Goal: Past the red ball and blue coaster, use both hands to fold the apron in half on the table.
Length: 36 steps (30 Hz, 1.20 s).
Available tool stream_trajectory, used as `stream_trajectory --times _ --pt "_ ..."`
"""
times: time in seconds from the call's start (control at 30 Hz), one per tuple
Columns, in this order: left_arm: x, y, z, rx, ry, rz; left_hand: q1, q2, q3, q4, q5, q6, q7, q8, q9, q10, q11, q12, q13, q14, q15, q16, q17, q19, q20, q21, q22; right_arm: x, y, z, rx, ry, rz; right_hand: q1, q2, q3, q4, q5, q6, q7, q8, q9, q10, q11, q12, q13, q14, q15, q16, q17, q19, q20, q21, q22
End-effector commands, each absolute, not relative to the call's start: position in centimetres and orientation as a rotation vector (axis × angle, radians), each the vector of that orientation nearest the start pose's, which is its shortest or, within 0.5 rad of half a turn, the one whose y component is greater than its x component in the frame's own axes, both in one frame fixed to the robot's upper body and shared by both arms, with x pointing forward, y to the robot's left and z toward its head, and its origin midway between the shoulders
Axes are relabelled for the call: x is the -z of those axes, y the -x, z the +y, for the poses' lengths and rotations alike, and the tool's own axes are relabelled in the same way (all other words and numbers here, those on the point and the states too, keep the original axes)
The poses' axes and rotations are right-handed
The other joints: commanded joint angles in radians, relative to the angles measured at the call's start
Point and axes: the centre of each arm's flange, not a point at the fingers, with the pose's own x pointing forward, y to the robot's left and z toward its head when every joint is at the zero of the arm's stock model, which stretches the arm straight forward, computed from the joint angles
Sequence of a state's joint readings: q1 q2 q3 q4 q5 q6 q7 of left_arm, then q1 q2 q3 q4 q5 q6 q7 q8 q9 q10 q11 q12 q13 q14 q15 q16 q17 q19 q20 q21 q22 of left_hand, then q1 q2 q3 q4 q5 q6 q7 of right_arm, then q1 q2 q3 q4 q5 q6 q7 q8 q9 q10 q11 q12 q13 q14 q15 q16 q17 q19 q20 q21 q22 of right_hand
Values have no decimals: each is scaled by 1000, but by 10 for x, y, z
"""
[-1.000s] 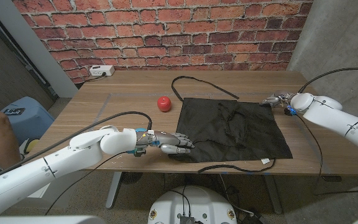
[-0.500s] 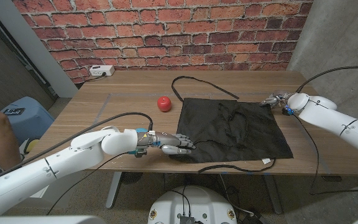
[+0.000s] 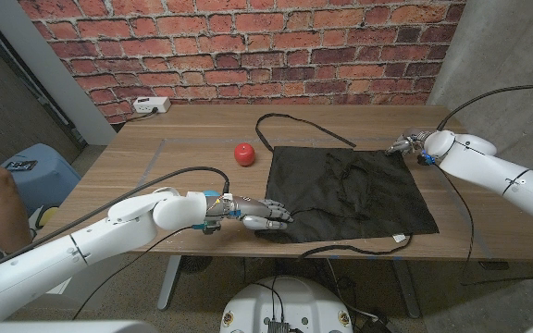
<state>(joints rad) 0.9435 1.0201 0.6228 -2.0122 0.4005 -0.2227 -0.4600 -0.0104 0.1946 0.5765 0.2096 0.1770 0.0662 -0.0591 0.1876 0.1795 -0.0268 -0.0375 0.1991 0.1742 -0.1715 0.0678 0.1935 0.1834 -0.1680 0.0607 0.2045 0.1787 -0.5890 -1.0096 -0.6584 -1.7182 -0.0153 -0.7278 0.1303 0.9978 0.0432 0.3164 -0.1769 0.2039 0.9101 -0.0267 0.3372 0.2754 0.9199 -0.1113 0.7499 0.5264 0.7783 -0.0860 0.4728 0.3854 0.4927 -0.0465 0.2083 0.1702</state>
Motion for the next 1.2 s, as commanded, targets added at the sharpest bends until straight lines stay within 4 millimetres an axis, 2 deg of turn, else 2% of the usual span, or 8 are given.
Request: stream_trajectory --times 0.03,0.17,0.27,0.6,0.77,1.2 --pt "101 -500 159 875 -1607 -606 -4 12 11 -1 0 5 1 -2 1 -4 1 -1 4 -42 1 1 2 -146 3 4 5 -52 -619 -374 167 1154 49 53 4 11 -6 5 39 -12 22 12 38 -14 17 2 31 -138 19 16 19 -12 3 4" --pt "102 -501 160 877 -1600 -603 -4 11 12 -1 0 4 -1 -2 1 -5 0 -1 4 -42 0 1 2 -146 2 4 5 -48 -622 -372 170 1152 56 113 12 22 -9 4 79 -23 39 15 70 -30 31 2 60 -146 35 32 31 -27 4 5" --pt "102 -501 160 877 -1597 -601 -4 11 13 -1 1 5 -1 -2 1 -5 1 -2 4 -41 0 1 2 -146 4 4 5 -45 -624 -371 166 1144 62 128 10 20 -6 2 96 -28 46 14 83 -34 32 -5 73 -147 40 35 35 -30 5 5" --pt "102 -501 159 884 -1592 -600 -4 11 16 -1 1 3 -3 -3 1 -7 1 -2 5 -41 0 1 2 -145 3 5 5 -49 -618 -361 161 1151 56 161 6 16 -3 2 114 -19 53 11 100 -39 30 -16 95 -151 44 37 43 -33 5 5" --pt "102 -501 159 884 -1589 -602 -4 11 17 -1 1 4 -2 -3 2 -7 0 -2 5 -42 0 0 2 -145 3 4 5 -50 -615 -355 160 1154 46 185 3 12 -1 6 128 -23 59 8 108 -40 26 -24 119 -153 50 39 51 -33 6 5" --pt "103 -499 159 884 -1583 -605 -4 10 19 -2 1 5 -3 -3 2 -8 0 -3 5 -42 0 0 2 -145 3 4 5 -61 -602 -337 180 1179 36 221 -8 -1 5 13 146 -17 65 1 131 -33 20 -43 158 -154 50 38 67 -25 7 5"
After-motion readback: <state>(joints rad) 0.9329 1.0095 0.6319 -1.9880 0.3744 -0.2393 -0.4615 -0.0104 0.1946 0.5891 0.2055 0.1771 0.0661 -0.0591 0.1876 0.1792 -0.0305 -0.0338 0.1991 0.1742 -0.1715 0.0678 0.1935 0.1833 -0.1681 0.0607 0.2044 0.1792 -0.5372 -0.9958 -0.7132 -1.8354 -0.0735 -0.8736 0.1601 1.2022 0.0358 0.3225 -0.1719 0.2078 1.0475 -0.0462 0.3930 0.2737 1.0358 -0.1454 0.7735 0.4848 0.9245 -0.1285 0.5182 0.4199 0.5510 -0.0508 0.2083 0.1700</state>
